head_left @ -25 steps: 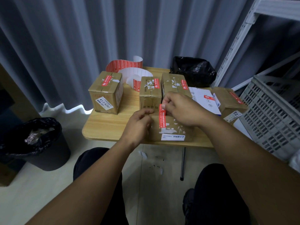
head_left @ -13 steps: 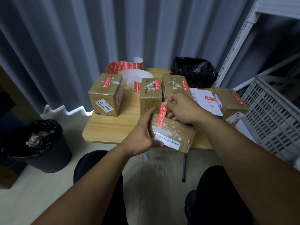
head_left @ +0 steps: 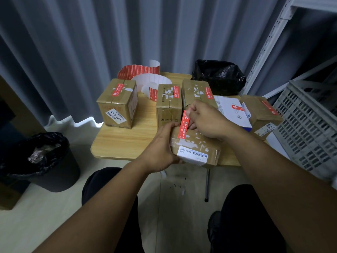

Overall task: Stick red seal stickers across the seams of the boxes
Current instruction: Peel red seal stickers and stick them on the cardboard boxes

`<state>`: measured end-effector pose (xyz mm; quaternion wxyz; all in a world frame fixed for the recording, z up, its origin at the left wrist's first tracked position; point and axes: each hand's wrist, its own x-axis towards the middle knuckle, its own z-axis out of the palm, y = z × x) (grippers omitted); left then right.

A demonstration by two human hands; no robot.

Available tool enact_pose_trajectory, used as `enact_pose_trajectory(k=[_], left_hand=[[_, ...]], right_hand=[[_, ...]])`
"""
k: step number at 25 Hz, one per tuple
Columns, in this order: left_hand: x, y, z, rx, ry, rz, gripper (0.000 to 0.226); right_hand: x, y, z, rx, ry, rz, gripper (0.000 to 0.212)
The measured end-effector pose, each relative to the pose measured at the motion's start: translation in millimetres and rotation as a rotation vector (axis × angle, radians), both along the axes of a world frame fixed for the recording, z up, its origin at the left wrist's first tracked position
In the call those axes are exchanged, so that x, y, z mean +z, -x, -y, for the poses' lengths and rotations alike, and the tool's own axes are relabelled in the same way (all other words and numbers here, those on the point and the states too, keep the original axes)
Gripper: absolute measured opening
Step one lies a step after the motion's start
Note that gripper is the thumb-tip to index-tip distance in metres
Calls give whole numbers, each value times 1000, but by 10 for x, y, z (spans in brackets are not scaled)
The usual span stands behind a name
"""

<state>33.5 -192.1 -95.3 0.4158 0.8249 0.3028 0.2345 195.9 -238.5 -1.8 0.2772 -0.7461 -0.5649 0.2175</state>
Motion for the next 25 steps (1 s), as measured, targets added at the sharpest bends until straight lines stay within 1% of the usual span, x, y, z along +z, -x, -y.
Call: enact_pose_trajectory(k=[5,14,19,23,25], left_hand=[[-21,-7,-4,16,-11,-7,113],[35,-43,13,80,3,-83,117],[80,-54,30,103,17,-94,112],[113,-61,45,125,16,-108,109],[122,-70,59,136,27,-115,109]], right_hand=[[8,-4,-4,7,1,-2,18],[48,-10,21,33,-33,39,16],[54,-16,32,43,-45,26,15],[163,-15,28,-5,-144,-45,15],[250,-18,23,30,-184,18,15]])
